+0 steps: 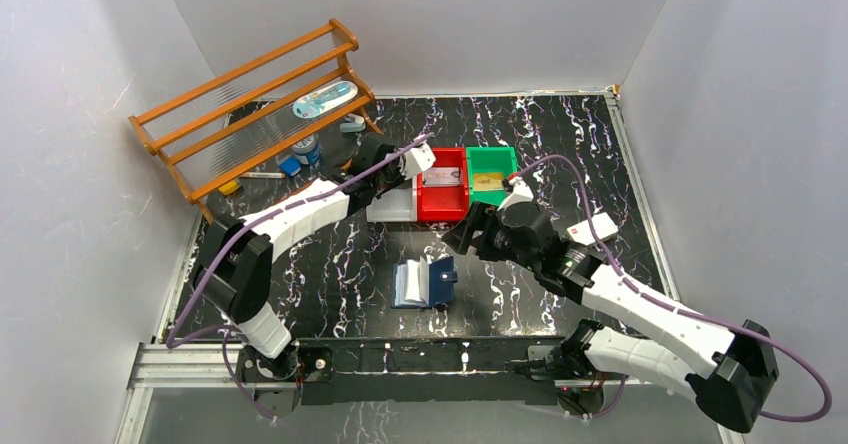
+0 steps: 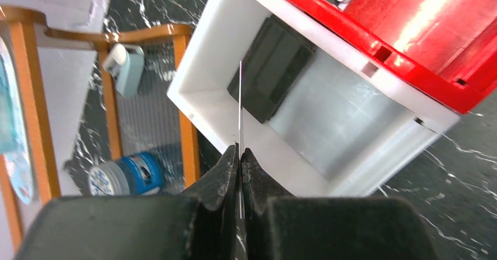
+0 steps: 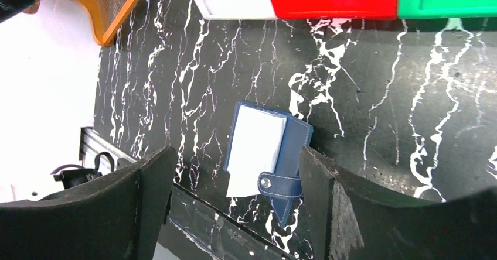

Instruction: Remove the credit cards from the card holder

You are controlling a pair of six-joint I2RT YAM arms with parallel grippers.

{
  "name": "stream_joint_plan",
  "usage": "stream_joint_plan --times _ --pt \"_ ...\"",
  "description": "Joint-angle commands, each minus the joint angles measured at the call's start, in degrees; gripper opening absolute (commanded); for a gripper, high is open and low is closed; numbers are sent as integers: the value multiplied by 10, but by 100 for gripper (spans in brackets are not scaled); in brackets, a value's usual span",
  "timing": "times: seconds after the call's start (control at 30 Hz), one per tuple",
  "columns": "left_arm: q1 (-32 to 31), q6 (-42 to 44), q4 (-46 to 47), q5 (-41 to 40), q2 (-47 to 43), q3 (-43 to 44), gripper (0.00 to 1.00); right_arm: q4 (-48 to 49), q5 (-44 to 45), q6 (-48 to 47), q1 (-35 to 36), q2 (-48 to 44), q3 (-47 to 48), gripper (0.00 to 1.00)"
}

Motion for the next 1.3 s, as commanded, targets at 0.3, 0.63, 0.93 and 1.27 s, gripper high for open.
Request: stream_joint_plan --times 0.3,0.63,0.93,1.27 --pt "10 147 152 12 114 18 0 -45 106 45 -3 -104 -26 89" --pt "16 162 233 -5 159 2 4 -48 117 50 -4 -106 -28 90" --pt "20 157 244 8 186 -3 14 -45 109 49 -4 -87 -22 91" --pt "21 126 226 20 187 -8 24 -45 109 53 -5 -88 -23 91"
